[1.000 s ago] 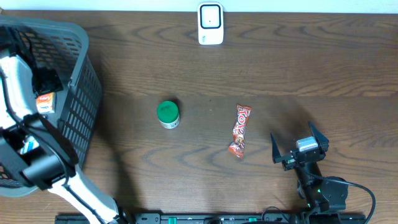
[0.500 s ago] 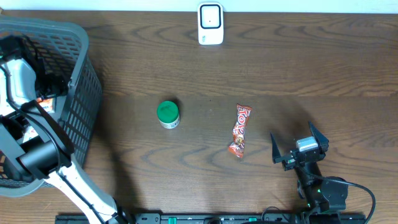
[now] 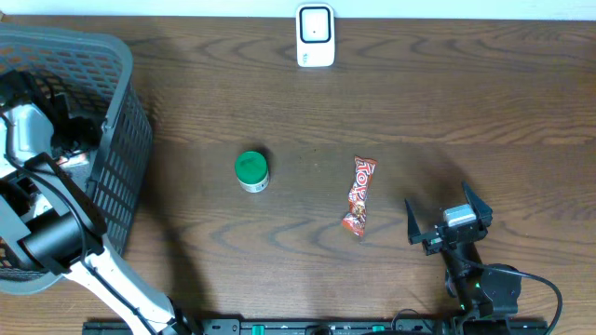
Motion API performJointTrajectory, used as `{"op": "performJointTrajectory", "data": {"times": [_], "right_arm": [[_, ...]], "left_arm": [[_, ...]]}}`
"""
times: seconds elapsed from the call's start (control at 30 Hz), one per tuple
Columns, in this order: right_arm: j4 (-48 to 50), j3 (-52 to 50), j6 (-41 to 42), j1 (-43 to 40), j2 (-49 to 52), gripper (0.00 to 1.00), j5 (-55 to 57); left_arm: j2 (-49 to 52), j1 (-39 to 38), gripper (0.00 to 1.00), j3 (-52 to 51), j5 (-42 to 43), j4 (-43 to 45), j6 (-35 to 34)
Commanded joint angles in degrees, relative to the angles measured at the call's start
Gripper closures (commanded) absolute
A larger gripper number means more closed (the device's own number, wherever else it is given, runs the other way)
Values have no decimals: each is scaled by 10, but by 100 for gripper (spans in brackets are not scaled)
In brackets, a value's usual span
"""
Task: Scan the item barcode
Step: 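Reach the left gripper into the basket and grasp the orange snack box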
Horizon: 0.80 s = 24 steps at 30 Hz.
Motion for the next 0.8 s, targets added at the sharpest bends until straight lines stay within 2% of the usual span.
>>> {"op": "performJointTrajectory", "data": {"times": [0.0,0.07,0.2,0.37,0.6,0.77], "right_arm": [[-2,-1,7,-5,-3,1,-1],[-2,-1,7,-5,-3,1,-2],[-2,-1,7,-5,-3,1,-2],[-2,-1,7,-5,-3,1,-1],[-2,-1,7,-5,-3,1,-2],[-2,-1,7,-5,-3,1,-2]], "left_arm": [[21,1,43,-31,2,-5,11],[21,1,51,-30,2,-9,10],[15,1,53,-26,2,-17,-12],[-23,1,61,-10,3,-40,-53],[-160,1,64,-10,3,-66,-90],[-298,1,64,-10,47,-77,-181]]}}
